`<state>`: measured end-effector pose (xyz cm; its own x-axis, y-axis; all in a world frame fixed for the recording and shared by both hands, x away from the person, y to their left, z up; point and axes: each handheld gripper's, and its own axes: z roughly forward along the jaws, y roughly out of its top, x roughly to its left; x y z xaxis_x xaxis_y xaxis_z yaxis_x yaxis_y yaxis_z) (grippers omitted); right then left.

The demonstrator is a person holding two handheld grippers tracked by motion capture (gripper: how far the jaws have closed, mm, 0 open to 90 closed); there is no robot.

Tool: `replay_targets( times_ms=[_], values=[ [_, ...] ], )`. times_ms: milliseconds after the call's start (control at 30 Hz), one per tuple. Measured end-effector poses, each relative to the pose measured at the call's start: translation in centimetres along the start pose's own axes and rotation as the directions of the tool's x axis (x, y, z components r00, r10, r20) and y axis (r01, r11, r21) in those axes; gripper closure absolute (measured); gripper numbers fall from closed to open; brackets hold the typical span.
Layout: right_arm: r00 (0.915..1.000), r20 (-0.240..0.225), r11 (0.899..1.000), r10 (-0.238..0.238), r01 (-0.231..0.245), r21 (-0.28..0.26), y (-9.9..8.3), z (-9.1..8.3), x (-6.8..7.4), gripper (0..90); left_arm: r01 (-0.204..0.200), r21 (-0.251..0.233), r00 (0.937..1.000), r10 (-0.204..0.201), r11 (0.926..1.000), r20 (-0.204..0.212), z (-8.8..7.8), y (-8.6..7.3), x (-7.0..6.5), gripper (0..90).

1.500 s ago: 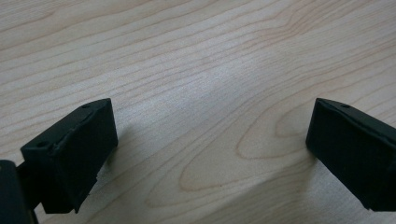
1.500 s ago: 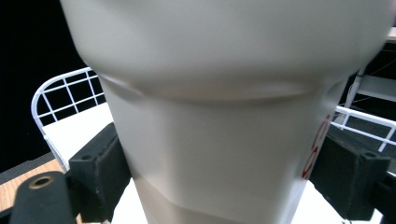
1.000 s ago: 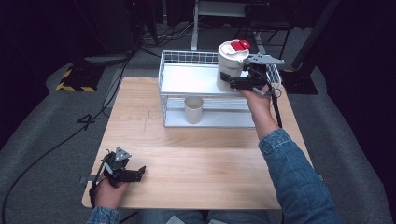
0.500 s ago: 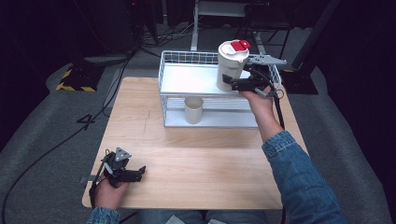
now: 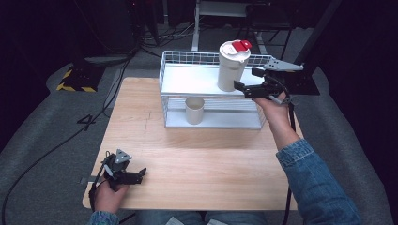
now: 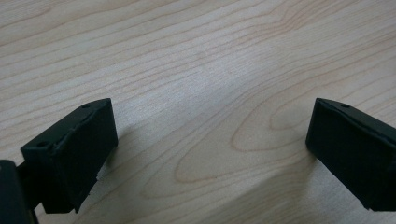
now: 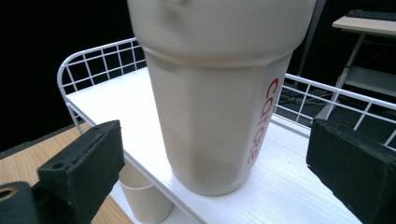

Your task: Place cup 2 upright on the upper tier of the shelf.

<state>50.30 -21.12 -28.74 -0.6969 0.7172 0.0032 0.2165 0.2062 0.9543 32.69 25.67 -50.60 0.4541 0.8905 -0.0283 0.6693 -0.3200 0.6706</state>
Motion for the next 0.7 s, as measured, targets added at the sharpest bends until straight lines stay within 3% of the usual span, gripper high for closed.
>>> replay_targets(
  times_ms=[233, 533, 700],
  values=[
    [0.9991, -0.013, 0.999, -0.041, 0.041, 0.002, -0.4, -2.1, 0.4, 4.6, 0.003, -0.001, 1.0000, -0.003, 1.0000, 0.001, -0.1, -0.1, -0.1, 2.7],
    [0.9980, -0.037, 0.999, -0.052, 0.052, 0.003, -1.5, -5.0, 0.8, 4.6, 0.003, -0.002, 1.0000, -0.003, 1.0000, 0.002, 0.0, -0.1, -0.1, 2.6],
    [0.9974, -0.023, 0.998, -0.068, 0.068, 0.002, -2.4, -6.7, 0.8, 4.7, 0.003, 0.002, 1.0000, -0.003, 1.0000, 0.001, 0.0, 0.0, -0.1, 2.0]
  ],
)
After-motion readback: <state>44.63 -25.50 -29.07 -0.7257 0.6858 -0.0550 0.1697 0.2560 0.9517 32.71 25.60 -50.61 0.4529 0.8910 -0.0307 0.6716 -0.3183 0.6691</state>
